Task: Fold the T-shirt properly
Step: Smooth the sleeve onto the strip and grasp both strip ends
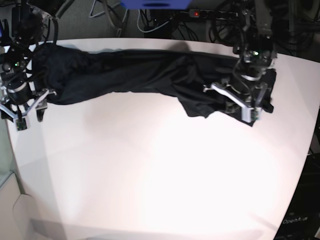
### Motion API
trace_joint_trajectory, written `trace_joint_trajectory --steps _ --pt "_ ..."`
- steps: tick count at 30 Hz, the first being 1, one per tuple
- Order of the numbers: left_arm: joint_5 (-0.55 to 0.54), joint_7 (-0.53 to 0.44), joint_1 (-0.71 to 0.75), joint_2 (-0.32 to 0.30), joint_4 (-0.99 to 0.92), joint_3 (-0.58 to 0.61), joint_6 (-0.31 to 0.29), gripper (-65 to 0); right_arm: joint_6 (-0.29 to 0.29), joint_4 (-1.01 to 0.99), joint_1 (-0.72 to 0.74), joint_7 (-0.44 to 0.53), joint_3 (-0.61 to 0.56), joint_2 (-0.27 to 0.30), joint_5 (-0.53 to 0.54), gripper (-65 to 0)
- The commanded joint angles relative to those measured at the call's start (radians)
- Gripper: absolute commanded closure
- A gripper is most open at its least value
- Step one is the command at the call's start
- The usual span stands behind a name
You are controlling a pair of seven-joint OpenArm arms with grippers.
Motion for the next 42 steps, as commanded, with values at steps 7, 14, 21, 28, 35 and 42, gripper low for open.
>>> trace_joint_trajectory --steps 7,14,21,28,35,42 --pt "-0.201 -0.029 0.073 -0.097 0.020 -0.212 -0.013 0.0 -0.004 0.017 0.010 0.021 0.002 0.012 0.008 -39.0" --pt "-0.211 -0.025 0.093 -0.093 -0.017 -0.356 -0.119 0.0 -0.004 0.017 0.011 0.023 0.002 0.012 0.008 -39.0" --pt "-0.210 -0.026 0.093 -0.093 -0.118 -0.443 -0.217 0.0 -0.004 0.016 0.011 0.027 0.002 0.012 0.008 -39.0" --pt "-0.210 -0.028 0.084 -0.099 -0.183 -0.479 -0.256 0.0 -0.004 0.014 0.011 0.027 0.001 0.012 0.010 -39.0" --pt "-0.210 -0.028 0.056 -0.097 -0.252 -0.477 -0.256 0.0 -0.004 0.014 0.008 0.027 -0.021 0.012 0.010 -39.0" --pt "-0.213 -0.029 0.056 -0.093 -0.248 -0.476 -0.273 -11.4 -0.004 0.014 0.010 0.027 -0.021 0.012 0.010 -39.0"
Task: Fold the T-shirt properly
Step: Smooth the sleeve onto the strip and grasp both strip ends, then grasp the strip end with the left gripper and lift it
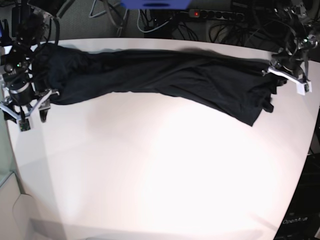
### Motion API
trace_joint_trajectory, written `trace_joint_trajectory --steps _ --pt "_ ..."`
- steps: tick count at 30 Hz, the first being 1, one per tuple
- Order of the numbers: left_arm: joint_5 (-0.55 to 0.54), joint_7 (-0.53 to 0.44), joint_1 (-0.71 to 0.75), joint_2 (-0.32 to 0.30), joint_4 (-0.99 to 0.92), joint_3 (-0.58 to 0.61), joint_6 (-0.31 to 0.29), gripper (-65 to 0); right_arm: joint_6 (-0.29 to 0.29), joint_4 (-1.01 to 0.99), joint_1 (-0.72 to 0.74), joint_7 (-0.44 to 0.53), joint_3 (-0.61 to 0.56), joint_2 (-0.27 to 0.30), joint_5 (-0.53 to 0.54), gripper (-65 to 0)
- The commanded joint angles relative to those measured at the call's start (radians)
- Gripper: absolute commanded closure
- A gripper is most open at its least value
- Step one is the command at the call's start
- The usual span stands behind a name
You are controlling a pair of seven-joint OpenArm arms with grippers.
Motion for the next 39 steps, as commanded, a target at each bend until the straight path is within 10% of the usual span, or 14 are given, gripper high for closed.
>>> trace_joint_trajectory --steps 1,7,39 --pt "-0.016 -0.020 -0.003 -0.011 0.025 -0.006 -0.024 -17.9 -0.004 0.016 0.012 0.022 0.003 0.012 0.010 -39.0" --pt "-0.016 -0.020 -0.002 0.044 0.097 -0.051 -0.153 -47.6 -0.004 0.016 0.012 0.023 0.003 0.012 0.010 -39.0" --pt "0.044 -0.010 -0.091 0.047 -0.015 -0.196 -0.202 -47.2 -0.004 -0.060 -0.108 0.025 0.012 -0.141 0.008 -38.8"
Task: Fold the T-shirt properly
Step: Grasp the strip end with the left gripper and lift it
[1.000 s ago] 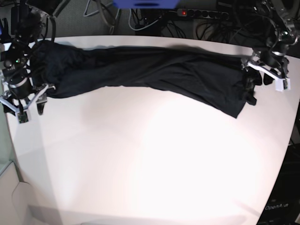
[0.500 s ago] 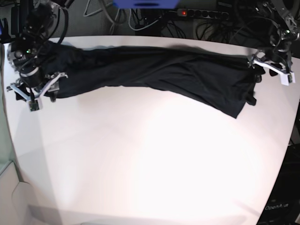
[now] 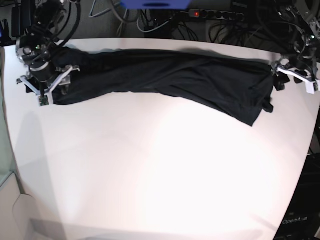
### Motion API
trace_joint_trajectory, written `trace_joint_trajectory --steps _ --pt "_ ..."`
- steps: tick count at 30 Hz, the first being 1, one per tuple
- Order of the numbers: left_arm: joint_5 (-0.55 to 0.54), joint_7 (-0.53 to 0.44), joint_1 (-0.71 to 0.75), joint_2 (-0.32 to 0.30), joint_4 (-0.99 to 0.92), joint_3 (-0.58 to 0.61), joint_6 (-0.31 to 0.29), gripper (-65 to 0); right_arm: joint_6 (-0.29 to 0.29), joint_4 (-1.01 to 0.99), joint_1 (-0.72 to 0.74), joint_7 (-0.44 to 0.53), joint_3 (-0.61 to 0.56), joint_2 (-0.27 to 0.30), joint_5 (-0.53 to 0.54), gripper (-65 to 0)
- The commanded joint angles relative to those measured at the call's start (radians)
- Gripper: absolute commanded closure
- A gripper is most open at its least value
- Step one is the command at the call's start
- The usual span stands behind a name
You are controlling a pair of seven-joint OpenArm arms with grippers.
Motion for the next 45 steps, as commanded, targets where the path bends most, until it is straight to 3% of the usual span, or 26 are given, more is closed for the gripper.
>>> trace_joint_trajectory --steps 1,7,11,15,26,36,45 --pt "-0.020 -0.028 -0.012 -0.015 0.007 -0.001 -0.006 -47.2 -0.004 0.006 0.006 0.020 0.001 0.007 0.010 -38.8" --pt "-0.011 0.022 -0.071 -0.009 0.006 0.034 -0.069 -47.3 -0.004 -0.008 0.006 0.020 -0.001 0.011 0.010 -38.8" --pt "-0.010 0.084 -0.123 -0.004 0.006 0.060 -0.066 -47.2 -0.004 -0.008 0.006 0.020 -0.002 0.011 0.010 -38.8" --pt "-0.010 0.084 -0.141 -0.003 -0.022 0.060 -0.065 -47.2 -0.004 -0.008 0.006 0.020 -0.004 0.011 0.010 -38.8" --pt "-0.008 0.075 -0.206 -0.050 -0.304 0.089 -0.071 -47.2 -0.004 -0.008 0.006 0.020 -0.004 0.012 0.010 -38.8" --pt "-0.008 0.084 -0.195 -0.049 -0.312 0.194 -0.071 -47.1 -0.004 -0.008 0.009 0.020 -0.005 0.012 0.010 -38.8" --pt "-0.010 0.085 -0.115 -0.050 -0.309 0.197 -0.071 -46.6 -0.004 -0.007 0.016 0.020 -0.005 0.012 0.010 -38.8"
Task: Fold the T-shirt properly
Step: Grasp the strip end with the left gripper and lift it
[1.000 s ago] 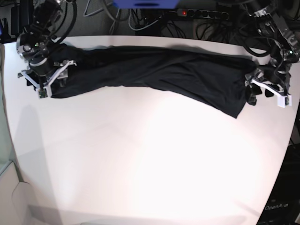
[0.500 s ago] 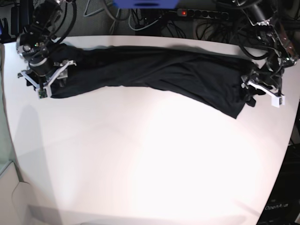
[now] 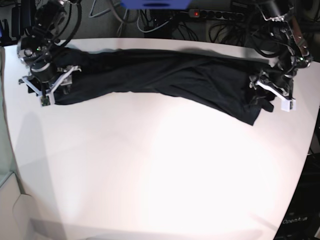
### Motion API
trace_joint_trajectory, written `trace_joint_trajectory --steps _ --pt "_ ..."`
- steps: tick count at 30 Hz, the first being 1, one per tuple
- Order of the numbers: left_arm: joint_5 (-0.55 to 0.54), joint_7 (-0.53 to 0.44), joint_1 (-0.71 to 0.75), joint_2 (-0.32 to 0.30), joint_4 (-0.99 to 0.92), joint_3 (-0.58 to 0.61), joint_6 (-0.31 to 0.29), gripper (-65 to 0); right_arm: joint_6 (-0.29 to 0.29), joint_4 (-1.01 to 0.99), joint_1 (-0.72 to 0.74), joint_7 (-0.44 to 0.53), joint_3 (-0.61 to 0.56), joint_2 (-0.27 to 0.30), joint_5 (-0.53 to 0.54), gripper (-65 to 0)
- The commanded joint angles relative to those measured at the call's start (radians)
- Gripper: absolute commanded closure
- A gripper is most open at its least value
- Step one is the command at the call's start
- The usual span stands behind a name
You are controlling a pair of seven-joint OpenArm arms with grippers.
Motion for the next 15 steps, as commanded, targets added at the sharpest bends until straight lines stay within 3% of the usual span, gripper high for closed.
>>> trace_joint_trajectory --steps 1,4,7,11,15 --pt "0.056 0.104 0.033 -0.001 -0.012 0.004 0.023 -46.6 -0.004 0.017 0.007 0.021 0.001 0.007 0.011 -38.8" --pt "0.057 0.104 0.051 -0.010 -0.015 0.004 0.023 -43.9 -0.004 0.017 0.008 0.021 0.001 0.006 0.011 -38.8" --pt "0.057 0.104 0.060 -0.018 -0.018 0.004 0.023 -37.0 -0.004 0.017 0.008 0.021 0.001 0.006 0.011 -38.8" --pt "0.057 0.104 0.060 -0.021 -0.018 0.005 0.023 -22.0 -0.004 0.017 0.008 0.021 0.001 0.004 0.011 -38.8" --pt "0.057 0.105 0.057 -0.021 -0.009 0.005 0.027 -1.8 -0.004 0.016 0.008 0.021 0.001 0.004 0.011 -38.8"
